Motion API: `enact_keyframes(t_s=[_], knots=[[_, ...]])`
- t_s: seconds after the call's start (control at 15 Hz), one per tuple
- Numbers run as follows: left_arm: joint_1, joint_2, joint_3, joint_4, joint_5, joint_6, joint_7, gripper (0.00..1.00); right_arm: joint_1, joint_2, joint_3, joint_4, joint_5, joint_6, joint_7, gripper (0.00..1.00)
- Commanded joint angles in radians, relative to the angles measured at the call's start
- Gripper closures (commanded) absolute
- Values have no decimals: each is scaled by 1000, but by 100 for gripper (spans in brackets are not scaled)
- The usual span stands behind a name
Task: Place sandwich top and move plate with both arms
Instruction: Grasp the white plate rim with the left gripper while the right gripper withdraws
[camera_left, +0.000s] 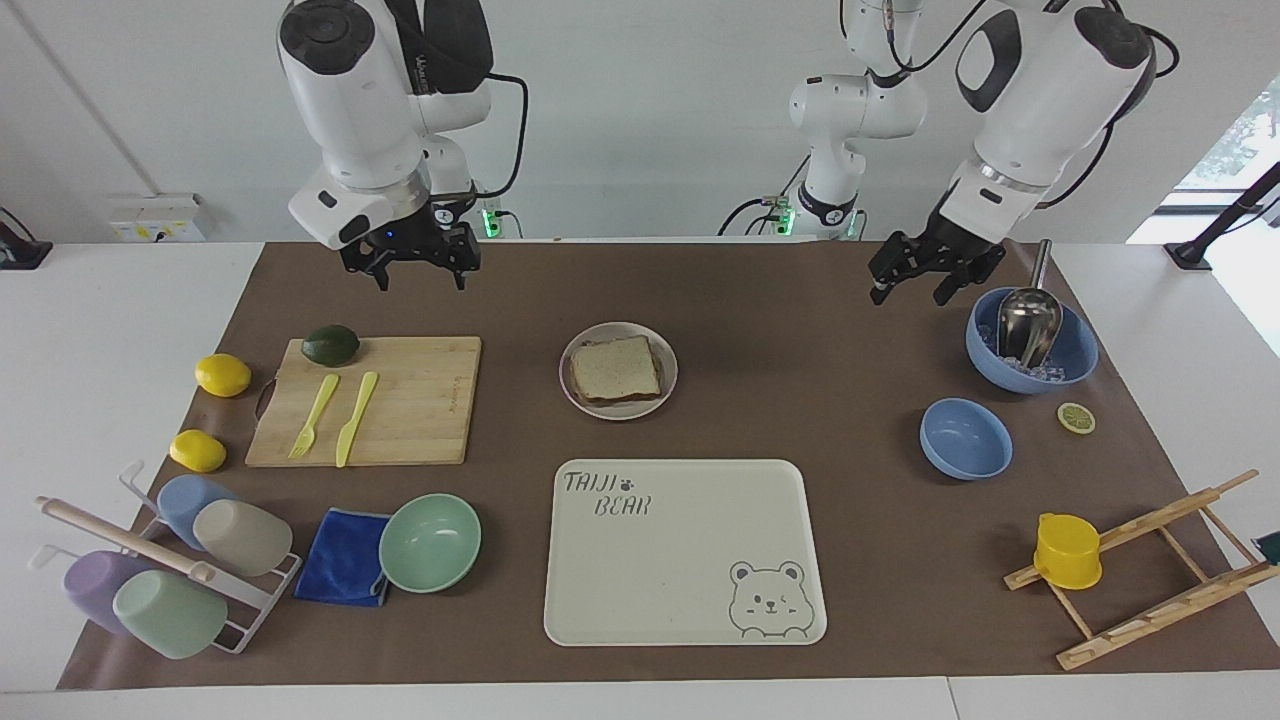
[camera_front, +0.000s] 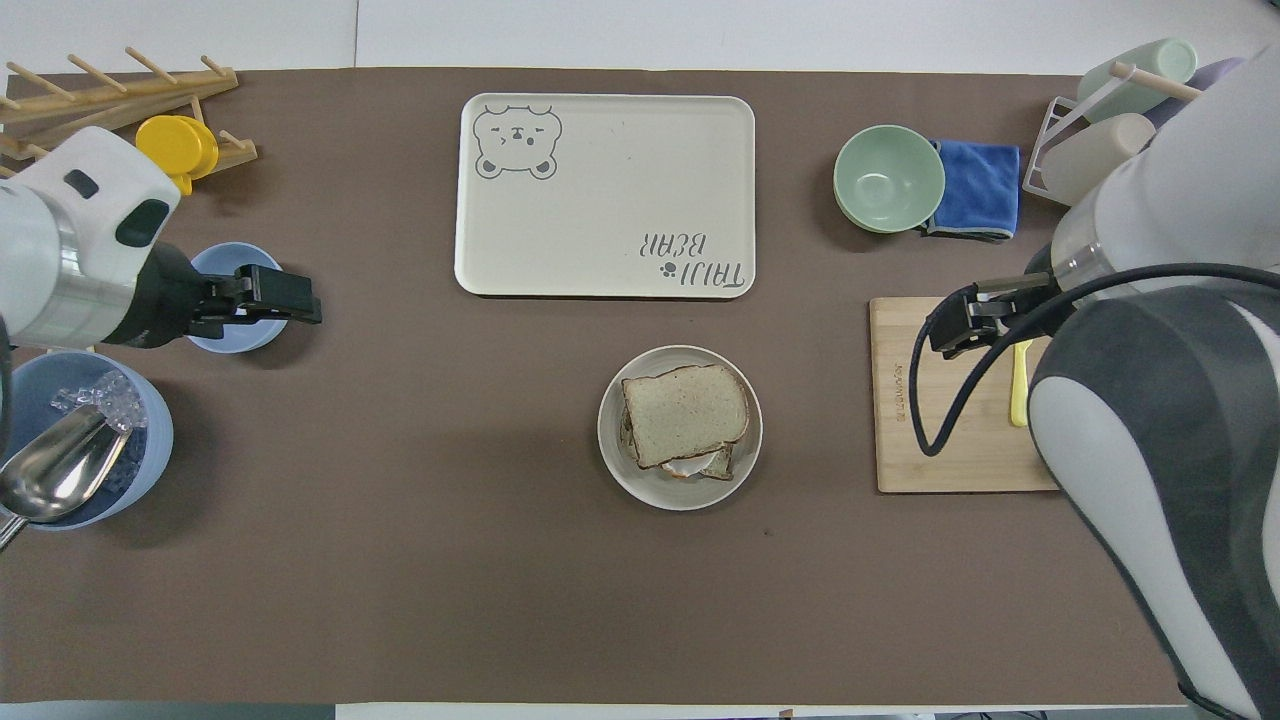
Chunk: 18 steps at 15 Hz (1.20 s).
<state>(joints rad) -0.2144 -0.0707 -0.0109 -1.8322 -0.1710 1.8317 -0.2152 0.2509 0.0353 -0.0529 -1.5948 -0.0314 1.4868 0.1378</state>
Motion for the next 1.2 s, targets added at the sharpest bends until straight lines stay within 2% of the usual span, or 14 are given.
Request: enact_keyframes(t_s=[0.0,0.2,0.33,0.6,0.8,1.13], knots=[[-77,-23,8,-111,-34,125,-52,0,-5,-21,-24,-27,25,-16,-49,0],[-160,43,8,-124,-42,196,-87,0,-13,-67,-36,-97,25,-17,-63,0],[-227,101,8,-149,-42,295,-142,0,-36,-72,-36,-111,22,10,-124,0],[-306,132,8,-269,-42,461,-154,0,-61,-74,-36,-112,24,15,-110,0],[-335,152,8,-320,-42,529,-151,1,-122,-75,-36,-123,25,18,-136,0],[-399,218,8,-326,-42,583,-182,1,-174,-66,-12,-117,24,67,-222,0]])
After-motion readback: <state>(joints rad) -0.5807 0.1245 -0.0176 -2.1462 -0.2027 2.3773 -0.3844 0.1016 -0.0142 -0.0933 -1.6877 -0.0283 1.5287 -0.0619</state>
